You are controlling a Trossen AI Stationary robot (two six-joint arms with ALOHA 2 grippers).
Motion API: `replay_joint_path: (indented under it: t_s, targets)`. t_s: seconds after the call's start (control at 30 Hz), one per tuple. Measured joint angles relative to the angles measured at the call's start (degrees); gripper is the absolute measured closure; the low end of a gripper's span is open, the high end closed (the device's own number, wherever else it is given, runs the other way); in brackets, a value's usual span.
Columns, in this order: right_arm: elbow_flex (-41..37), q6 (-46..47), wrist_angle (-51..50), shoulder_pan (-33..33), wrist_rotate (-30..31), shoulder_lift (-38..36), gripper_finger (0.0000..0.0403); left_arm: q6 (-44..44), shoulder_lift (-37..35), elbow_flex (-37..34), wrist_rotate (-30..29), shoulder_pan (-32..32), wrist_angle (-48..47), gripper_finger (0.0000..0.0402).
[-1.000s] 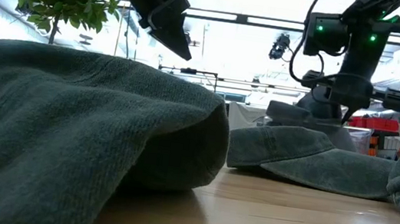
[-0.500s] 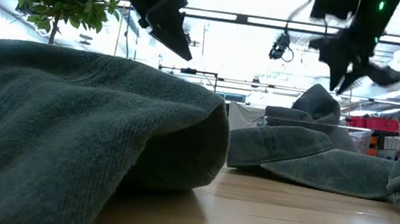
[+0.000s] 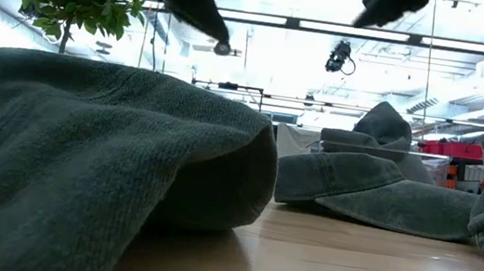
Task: Pick & Place hat
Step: Put the top right black cap into the yellow bin
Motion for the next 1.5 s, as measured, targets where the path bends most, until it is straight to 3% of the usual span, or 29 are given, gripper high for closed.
replay_joint_path:
  t_s: [0.23, 0.5, 0.77, 1.03, 1.2, 1.33, 1.5]
  targets:
    - [0.0, 8.9, -2.2, 4.2, -2.1, 6.5, 0.0365, -7.9, -4.1, 0.0, -0.6, -3.2, -3.1, 0.0273]
    - [0.0, 9.9, -4.6, 7.3, -2.0, 17.3, 0.0356, -12.1, -6.7, 0.0, -0.6, -6.1, -7.2, 0.0273]
    - [-0.1, 10.3, -3.8, 8.6, -4.1, 28.3, 0.0303, -12.5, -6.8, 0.0, -0.7, -6.9, -10.3, 0.0273]
    - [-0.1, 5.3, -1.8, 10.4, -4.5, 33.6, 0.0240, -12.5, -6.8, 0.0, -3.5, -6.7, -11.0, 0.0273]
    - [-0.1, 4.3, -0.2, 10.2, -3.9, 37.2, 0.0223, -12.5, -6.8, 0.0, -4.1, -6.7, -11.1, 0.0273]
    - [0.0, 3.8, 2.1, 10.2, -3.0, 39.2, 0.0257, -12.5, -6.8, 0.0, -4.1, -6.7, -11.1, 0.0273]
    - [0.0, 0.6, 3.5, 10.2, -2.9, 39.4, 0.0376, -12.5, -6.8, 0.0, -4.1, -6.7, -11.5, 0.0273]
